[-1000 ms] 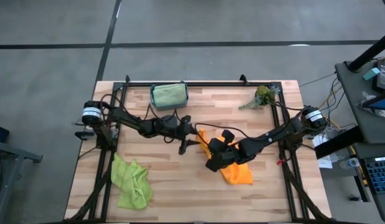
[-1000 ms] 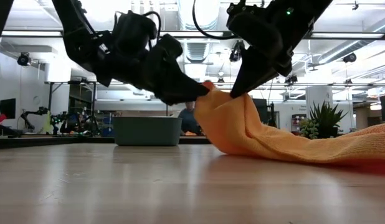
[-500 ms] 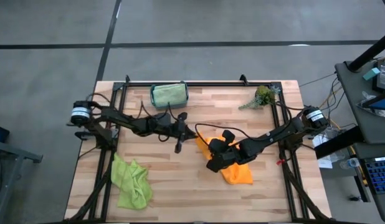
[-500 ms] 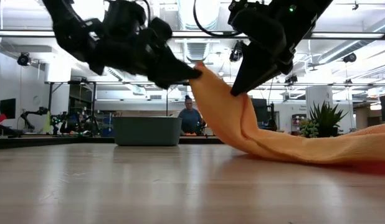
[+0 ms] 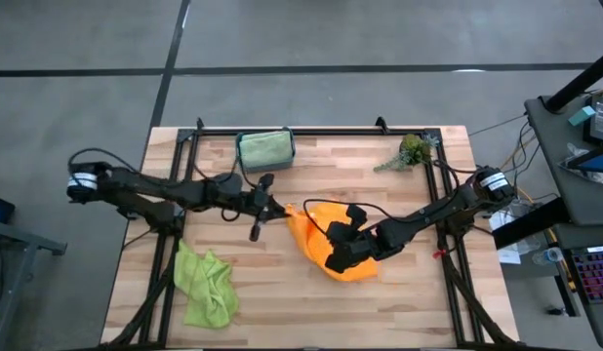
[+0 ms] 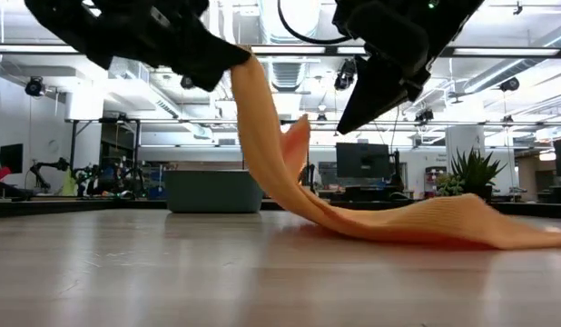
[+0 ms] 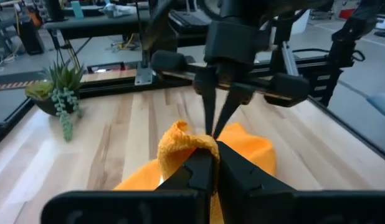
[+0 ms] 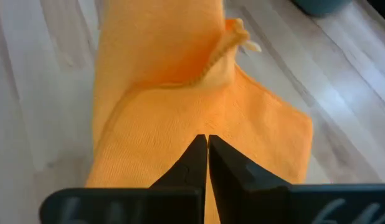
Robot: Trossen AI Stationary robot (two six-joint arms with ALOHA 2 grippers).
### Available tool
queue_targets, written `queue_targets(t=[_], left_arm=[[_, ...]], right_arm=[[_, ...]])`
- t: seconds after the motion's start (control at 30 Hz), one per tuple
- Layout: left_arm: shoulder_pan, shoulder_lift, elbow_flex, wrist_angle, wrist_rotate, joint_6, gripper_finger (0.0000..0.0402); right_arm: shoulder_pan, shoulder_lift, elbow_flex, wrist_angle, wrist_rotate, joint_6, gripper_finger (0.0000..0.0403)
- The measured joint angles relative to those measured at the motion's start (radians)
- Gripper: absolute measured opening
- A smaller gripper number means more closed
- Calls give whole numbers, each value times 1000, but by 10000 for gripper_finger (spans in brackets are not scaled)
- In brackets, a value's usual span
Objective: Fold microfiber towels
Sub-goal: Fold the orange microfiber towel
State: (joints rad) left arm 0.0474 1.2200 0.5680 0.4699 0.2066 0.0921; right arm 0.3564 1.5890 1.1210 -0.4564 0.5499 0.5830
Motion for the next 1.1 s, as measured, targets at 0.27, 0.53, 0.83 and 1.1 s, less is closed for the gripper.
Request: queue_targets(t=[0.27,0.53,0.83,1.1], left_arm=[[-8,-47,-18,-1,-1,-6,0],[-9,-31,-18,0,-2,-6,0],[-9,-30,-18,-1,-2,-6,0],[-9,-30,-18,-1,-2,-6,0]], right_arm=[[-59,-3,-4,41,-36,141,46],[-130,-6,-4,99,-105,167,169],[-167,-3,-4,148,-139,165,271],[-201,-8,11,159,-131,165,284]])
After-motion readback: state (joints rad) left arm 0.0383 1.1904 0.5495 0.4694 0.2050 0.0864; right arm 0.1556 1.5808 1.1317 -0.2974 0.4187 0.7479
